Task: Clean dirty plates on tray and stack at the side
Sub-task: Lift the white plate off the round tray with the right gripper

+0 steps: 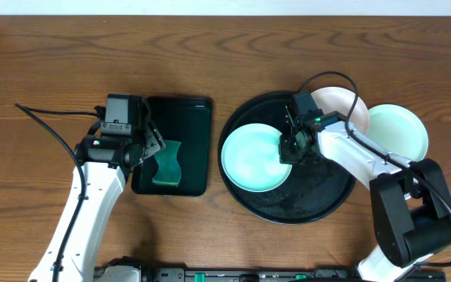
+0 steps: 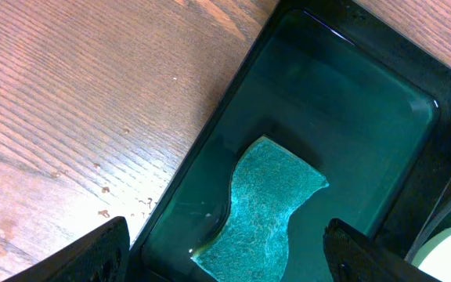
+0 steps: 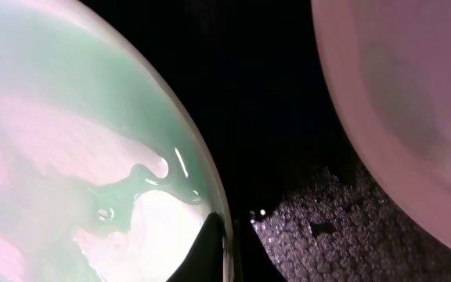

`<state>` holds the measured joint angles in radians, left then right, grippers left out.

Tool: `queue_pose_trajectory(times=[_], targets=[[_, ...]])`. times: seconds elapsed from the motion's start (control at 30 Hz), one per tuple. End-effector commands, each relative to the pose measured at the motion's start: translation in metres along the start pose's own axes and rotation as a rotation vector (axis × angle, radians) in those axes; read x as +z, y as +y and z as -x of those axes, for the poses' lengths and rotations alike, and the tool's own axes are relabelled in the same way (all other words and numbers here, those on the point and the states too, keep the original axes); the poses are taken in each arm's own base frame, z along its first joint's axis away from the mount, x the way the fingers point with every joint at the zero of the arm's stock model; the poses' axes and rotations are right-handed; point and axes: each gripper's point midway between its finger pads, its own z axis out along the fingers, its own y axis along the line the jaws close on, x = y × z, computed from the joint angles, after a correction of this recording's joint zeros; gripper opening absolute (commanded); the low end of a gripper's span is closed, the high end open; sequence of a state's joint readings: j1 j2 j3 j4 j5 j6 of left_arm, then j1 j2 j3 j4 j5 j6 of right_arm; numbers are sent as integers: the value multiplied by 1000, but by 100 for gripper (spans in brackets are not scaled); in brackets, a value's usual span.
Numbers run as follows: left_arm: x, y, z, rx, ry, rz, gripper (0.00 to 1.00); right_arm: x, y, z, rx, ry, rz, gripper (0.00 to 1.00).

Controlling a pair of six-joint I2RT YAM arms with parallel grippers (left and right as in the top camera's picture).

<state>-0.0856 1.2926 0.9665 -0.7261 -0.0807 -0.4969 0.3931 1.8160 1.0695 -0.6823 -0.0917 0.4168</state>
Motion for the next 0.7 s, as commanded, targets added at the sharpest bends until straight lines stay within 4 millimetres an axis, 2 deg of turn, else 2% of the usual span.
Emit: queue_pose_trajectory(times=[0.0, 0.17, 0.5, 0.67], targets=[[-4, -1, 6, -1, -16, -6, 80, -3, -8, -10, 2, 42, -56, 1], [-4, -1, 6, -1, -16, -6, 80, -25, -3, -1, 2, 22, -47, 1], [-5, -1, 6, -1, -17, -6, 80, -85, 6, 19, -18, -8, -31, 1], [-4, -1, 6, -1, -16, -6, 80, -107, 15, 25, -7, -7, 15, 1]])
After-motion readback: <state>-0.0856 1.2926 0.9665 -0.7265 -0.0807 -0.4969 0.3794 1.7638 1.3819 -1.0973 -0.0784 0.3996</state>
